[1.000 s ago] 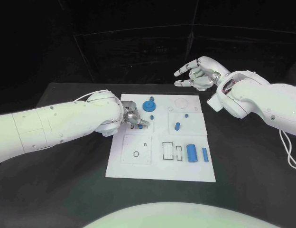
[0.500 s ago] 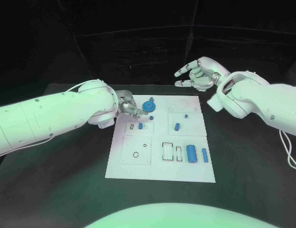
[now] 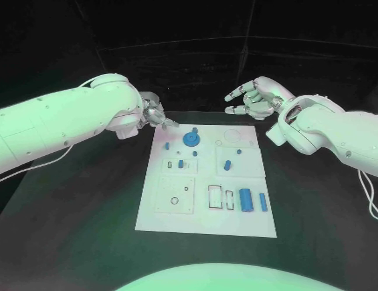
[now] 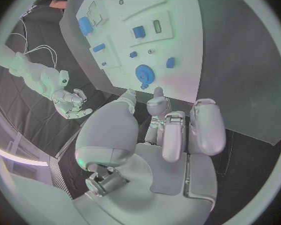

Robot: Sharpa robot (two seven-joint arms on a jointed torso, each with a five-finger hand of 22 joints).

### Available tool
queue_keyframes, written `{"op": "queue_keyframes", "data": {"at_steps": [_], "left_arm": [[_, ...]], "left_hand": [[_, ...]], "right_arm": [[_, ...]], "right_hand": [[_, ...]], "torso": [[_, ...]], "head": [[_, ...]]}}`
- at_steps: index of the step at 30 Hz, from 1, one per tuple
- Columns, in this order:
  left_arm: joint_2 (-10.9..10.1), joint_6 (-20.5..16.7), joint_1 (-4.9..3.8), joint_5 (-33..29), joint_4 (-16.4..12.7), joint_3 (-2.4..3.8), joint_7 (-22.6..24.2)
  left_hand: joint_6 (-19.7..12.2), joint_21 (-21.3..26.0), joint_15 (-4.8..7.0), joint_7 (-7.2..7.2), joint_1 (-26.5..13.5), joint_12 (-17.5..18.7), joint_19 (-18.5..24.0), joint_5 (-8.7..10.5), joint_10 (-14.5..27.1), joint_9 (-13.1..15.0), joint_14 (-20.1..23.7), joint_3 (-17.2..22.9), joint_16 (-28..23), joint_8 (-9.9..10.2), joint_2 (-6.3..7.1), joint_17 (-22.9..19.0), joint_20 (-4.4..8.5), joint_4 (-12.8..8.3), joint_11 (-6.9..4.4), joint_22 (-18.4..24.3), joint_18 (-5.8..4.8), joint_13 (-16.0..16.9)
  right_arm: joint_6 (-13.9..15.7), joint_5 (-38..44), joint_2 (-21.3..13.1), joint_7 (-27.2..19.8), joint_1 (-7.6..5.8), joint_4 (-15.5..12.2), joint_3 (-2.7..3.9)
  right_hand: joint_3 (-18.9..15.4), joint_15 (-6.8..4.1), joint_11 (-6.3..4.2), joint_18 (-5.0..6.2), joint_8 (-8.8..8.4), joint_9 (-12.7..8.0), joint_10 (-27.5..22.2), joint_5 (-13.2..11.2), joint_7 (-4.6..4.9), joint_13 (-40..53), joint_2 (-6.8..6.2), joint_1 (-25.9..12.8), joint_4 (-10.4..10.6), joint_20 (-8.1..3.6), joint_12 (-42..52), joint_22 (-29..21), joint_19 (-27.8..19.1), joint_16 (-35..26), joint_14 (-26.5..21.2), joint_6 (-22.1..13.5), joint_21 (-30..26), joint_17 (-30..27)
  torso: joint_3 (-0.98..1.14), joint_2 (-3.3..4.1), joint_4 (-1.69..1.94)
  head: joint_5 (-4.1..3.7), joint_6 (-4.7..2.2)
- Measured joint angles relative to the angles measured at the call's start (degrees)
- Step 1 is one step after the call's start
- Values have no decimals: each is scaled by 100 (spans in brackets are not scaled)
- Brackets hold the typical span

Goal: Assemble the parts on the task board

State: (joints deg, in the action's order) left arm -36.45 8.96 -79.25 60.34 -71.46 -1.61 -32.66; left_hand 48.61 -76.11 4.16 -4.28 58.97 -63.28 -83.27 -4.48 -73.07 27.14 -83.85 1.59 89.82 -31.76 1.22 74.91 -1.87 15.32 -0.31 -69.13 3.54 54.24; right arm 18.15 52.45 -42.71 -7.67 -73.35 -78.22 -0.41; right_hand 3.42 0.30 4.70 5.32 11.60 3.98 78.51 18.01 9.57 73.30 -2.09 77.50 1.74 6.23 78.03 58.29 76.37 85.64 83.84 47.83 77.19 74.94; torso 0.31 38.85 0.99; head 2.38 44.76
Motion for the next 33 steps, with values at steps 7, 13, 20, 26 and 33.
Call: {"op": "queue_keyframes", "data": {"at_steps": [7,13,20,26,33], "left_arm": [[441,455,-19,-11,859,-19,-26],[704,722,39,21,1335,-80,-23],[934,905,116,100,1658,-121,13],[1029,1021,156,152,1810,-142,65],[1101,1137,184,182,1869,-170,139]], "left_hand": [[5,0,-20,-4,70,0,0,0,0,-82,-20,-58,0,41,-71,0,0,11,0,11,0,-16],[99,0,-20,-9,113,0,-19,0,0,-134,-20,-133,0,42,-114,0,-20,28,0,2,1,-1],[197,0,-20,10,141,-39,-19,0,0,-162,-20,-194,0,42,-142,0,-19,36,0,-15,1,13],[301,0,-20,30,190,-62,-19,0,0,-162,-20,-269,0,0,-192,0,-19,63,0,-52,1,39],[303,0,-19,32,190,-62,-19,0,0,-161,-20,-287,0,0,-192,0,-19,50,0,-67,1,38]], "right_arm": [[-1,0,31,-5,1,16,-1],[-3,0,44,-9,1,32,0],[-9,0,75,-15,2,40,0],[-15,0,85,-20,3,49,0],[-26,0,107,-23,3,58,0]], "right_hand": [[0,0,0,1,0,-5,0,0,0,0,32,-32,0,0,0,-13,0,0,0,0,0,0],[0,0,0,0,0,-5,0,0,0,1,32,-32,0,0,0,-13,0,0,0,0,0,-1],[0,0,0,0,0,-5,0,0,0,1,32,-32,0,-21,0,-12,-21,1,0,0,0,-1],[0,0,0,0,0,-5,0,0,0,1,31,-31,0,-21,0,-12,-21,1,0,0,0,-1],[0,0,0,1,0,-4,0,23,0,1,31,-31,0,-20,0,-12,-21,1,0,0,0,-2]], "torso": [[-5,3,-7],[-12,3,-11],[-12,3,-11],[-9,3,-11],[-5,3,-9]], "head": [[73,-24],[96,-16],[115,-9],[126,-5],[125,2]]}}
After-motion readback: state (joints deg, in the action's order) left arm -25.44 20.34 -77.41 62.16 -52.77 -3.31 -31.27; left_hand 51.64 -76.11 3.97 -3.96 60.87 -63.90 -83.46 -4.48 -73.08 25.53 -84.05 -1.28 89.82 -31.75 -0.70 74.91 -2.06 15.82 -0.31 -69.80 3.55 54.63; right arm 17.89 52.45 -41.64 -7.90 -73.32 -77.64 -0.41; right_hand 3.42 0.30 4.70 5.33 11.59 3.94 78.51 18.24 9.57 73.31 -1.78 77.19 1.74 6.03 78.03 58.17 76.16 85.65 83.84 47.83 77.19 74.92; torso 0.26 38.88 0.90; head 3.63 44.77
